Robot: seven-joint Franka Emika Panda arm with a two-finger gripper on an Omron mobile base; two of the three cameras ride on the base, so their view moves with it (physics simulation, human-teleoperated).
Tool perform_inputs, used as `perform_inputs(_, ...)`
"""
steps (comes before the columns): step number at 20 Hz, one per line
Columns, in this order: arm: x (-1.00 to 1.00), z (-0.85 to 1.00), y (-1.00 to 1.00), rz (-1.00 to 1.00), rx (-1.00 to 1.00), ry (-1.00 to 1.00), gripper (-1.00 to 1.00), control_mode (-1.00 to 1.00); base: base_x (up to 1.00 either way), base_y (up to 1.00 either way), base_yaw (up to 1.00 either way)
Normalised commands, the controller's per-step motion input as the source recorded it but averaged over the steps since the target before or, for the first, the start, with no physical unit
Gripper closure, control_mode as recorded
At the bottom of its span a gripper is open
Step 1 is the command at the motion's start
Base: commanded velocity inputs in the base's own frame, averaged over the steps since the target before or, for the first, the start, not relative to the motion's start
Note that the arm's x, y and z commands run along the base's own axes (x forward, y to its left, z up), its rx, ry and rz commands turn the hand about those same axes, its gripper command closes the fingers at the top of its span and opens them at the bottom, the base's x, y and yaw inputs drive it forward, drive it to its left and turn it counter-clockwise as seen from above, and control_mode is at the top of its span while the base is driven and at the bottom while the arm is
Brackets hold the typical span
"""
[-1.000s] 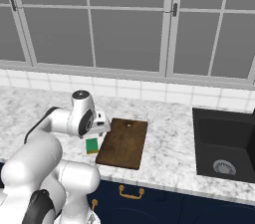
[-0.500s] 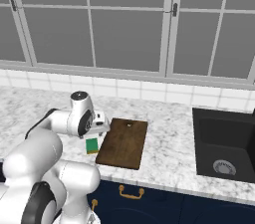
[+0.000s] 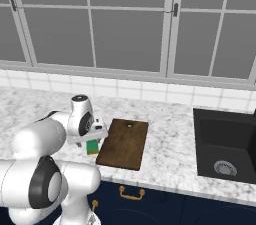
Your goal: Pick up the sponge from the counter and clean the cutting board by briefly scrubbing or pressing down on the cutting board. Once finished, release the sponge.
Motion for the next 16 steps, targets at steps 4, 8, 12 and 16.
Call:
perform_inputs(4,0.00,-0.23,-0.06,0.08,0.00,0.09,-1.00,-1.00,0.00,0.00,0.00)
perform_inputs(8,0.00,0.00,-0.09,0.00,0.03,-0.08,-1.00,-1.00,0.00,0.00,0.00)
perform_inputs(12,-0.08,0.00,-0.03,0.00,0.02,-0.09,-1.00,-1.00,0.00,0.00,0.00)
perform_inputs(16,-0.33,-0.03,0.00,0.00,0.00,-0.11,-1.00,-1.00,0.00,0.00,0.00)
